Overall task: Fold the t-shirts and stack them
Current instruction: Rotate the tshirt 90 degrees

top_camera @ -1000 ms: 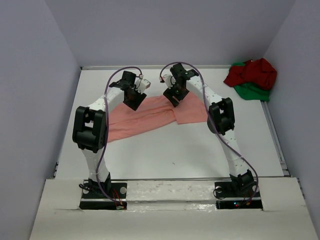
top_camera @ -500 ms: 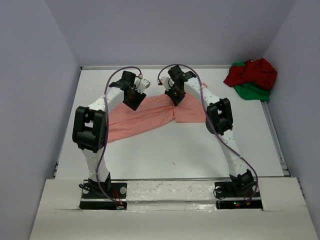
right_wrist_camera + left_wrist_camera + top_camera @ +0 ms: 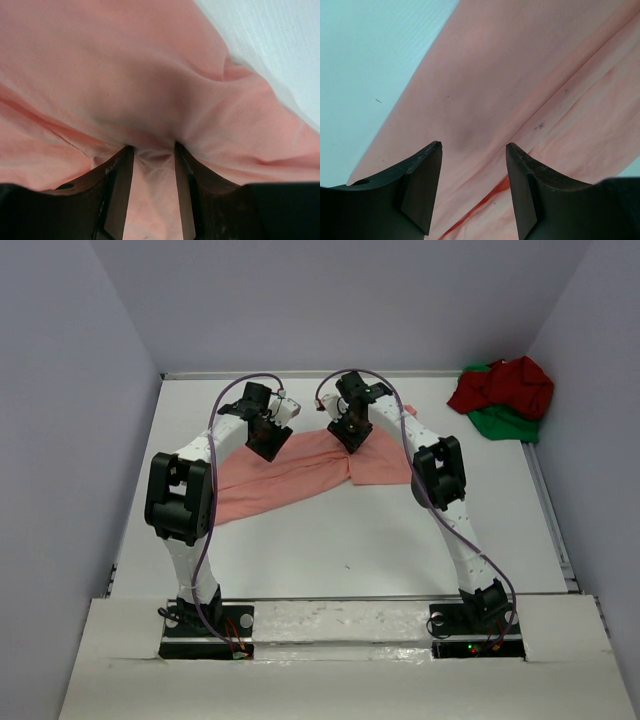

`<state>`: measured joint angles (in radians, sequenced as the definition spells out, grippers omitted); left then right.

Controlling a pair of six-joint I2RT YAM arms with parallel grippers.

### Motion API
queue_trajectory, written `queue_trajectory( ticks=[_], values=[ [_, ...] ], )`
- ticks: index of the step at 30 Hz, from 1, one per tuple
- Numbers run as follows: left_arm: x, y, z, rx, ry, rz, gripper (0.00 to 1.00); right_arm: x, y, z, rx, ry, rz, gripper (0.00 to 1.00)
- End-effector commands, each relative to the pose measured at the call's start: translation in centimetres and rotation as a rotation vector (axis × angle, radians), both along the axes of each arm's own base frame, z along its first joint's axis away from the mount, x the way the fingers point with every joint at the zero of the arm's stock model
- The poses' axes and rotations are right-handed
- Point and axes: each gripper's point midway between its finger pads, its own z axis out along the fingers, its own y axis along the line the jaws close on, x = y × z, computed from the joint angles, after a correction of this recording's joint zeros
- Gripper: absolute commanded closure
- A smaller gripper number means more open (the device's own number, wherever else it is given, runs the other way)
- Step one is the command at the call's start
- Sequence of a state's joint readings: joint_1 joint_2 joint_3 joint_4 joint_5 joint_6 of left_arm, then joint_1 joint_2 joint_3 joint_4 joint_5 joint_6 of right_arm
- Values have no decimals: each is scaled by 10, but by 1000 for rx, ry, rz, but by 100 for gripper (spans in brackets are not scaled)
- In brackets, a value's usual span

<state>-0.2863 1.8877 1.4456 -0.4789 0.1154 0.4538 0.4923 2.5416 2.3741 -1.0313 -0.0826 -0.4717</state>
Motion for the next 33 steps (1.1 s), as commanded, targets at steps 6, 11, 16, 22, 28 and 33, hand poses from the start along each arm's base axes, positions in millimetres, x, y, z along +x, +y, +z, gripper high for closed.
queue_trajectory(
  ticks=[6,11,16,22,28,33],
  values=[
    [-4,-5,2,-15,17,-4,37,0,-4,16,-26,-37,8,55],
    [-4,-4,3,-15,17,-3,37,6,-5,26,-30,-69,4,61],
    [-3,-6,3,-18,19,-4,37,11,-7,40,-34,-106,0,64],
    [-4,-9,3,-17,22,-12,37,9,-8,50,-32,-117,2,66],
    [-5,-10,3,-15,19,-19,37,4,-11,57,-38,-107,4,50],
    [-1,-13,-6,-18,32,-29,39,-4,-14,88,-15,-131,-15,39]
  ],
)
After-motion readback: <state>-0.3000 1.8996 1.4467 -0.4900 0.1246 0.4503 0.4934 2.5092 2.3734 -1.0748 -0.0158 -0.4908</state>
